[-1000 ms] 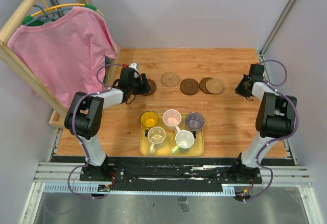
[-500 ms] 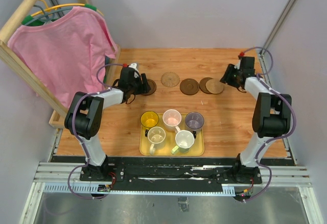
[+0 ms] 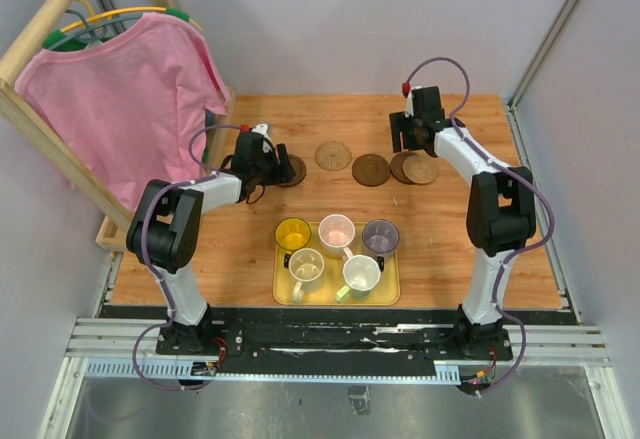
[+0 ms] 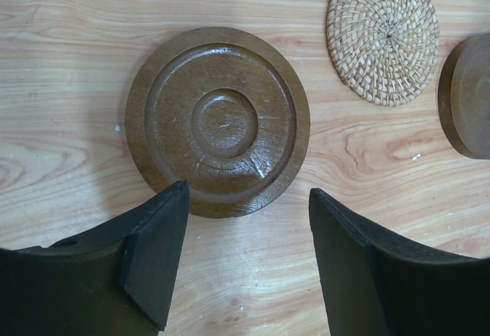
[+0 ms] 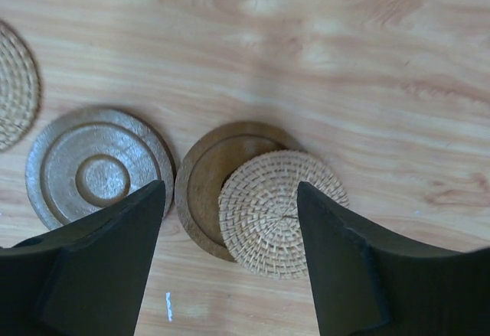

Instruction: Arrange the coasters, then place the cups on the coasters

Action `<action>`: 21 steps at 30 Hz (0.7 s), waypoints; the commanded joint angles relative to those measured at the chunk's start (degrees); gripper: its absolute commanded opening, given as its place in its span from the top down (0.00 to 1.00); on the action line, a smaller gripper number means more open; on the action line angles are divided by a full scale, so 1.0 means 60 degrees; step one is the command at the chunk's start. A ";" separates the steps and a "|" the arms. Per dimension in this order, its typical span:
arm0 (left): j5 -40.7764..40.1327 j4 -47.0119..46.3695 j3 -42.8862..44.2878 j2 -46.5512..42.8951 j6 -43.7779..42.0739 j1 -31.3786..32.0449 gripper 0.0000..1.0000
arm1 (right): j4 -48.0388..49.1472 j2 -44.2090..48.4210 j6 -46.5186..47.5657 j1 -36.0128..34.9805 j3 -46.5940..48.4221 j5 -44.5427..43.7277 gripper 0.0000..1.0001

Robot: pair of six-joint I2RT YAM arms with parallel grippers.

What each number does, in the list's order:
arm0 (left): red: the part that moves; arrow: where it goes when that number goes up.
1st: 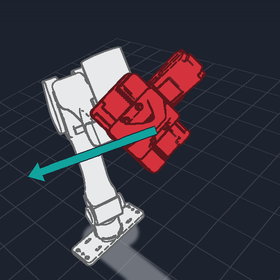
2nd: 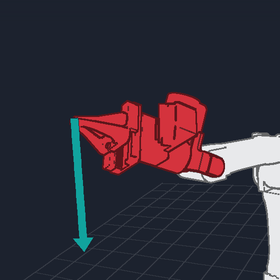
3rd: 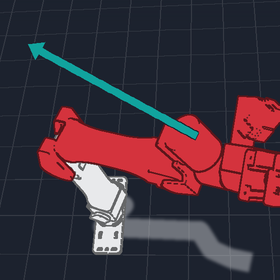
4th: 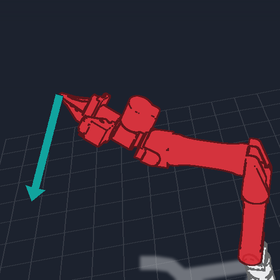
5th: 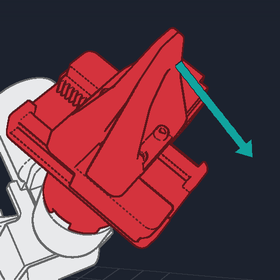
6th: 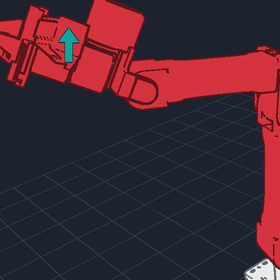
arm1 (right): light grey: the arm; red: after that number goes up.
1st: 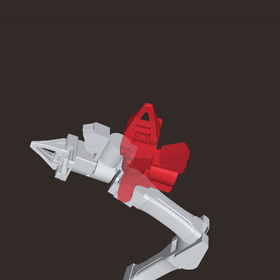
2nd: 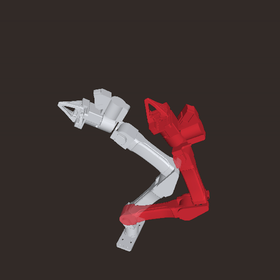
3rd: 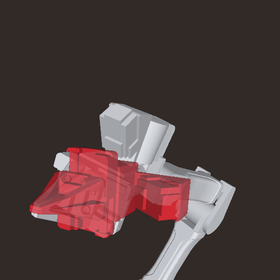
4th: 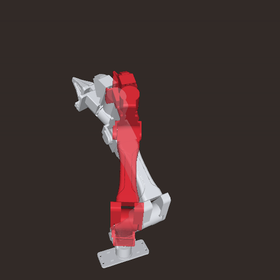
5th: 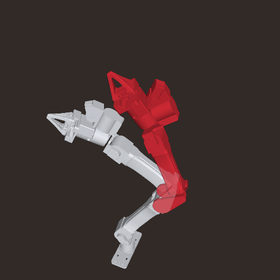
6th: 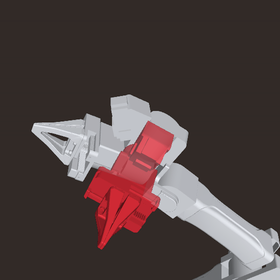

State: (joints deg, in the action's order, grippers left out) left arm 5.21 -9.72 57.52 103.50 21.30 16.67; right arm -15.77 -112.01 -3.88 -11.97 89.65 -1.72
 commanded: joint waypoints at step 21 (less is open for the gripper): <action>0.0039 -0.0142 0.0184 0.0299 0.0122 -0.0024 0.32 | -0.1059 -0.1451 0.0129 -0.0475 0.0181 0.0738 0.99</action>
State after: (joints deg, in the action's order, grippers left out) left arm 5.21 -9.74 57.52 104.51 21.91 16.69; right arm -19.92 -119.11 -2.55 -13.87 89.65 3.09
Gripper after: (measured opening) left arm 0.678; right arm 0.011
